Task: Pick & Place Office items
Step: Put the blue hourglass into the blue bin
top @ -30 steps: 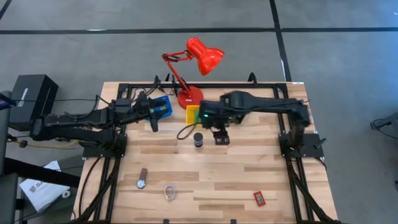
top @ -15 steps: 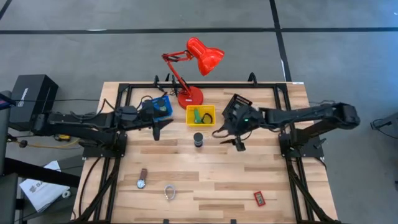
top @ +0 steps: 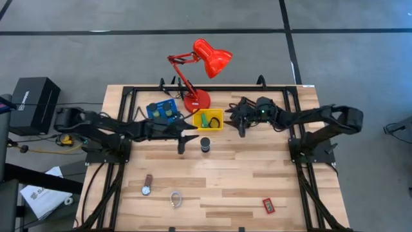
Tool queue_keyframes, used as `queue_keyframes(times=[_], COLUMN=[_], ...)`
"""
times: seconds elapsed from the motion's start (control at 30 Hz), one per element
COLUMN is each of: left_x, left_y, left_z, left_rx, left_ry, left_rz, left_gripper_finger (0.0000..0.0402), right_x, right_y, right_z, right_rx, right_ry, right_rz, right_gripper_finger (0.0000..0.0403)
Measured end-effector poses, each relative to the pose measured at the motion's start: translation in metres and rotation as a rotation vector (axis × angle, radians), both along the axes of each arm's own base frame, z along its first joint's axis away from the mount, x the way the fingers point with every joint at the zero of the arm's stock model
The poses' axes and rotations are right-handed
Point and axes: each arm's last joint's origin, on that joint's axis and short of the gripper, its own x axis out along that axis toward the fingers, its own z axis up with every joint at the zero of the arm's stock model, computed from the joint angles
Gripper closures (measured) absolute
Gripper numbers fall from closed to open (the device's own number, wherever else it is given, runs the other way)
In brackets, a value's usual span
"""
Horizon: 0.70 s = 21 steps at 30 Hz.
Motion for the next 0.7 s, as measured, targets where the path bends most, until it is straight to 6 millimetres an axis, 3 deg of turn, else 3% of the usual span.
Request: queue_keyframes(times=[0.27, 0.7], left_x=[0.030, 0.060], left_y=[0.002, -0.006], left_z=[-0.014, -0.036], left_rx=[0.000, 0.030], left_ry=[-0.005, 0.073], left_rz=[-0.035, -0.095], left_gripper_finger=[0.0216, 0.0108], right_x=[0.022, 0.055], right_y=[-0.010, -0.022], right_z=[-0.023, -0.050], right_rx=[-0.003, 0.026], right_ry=[-0.019, 0.009], right_rz=[-0.003, -0.002], right_gripper_finger=[0.0158, 0.0158])
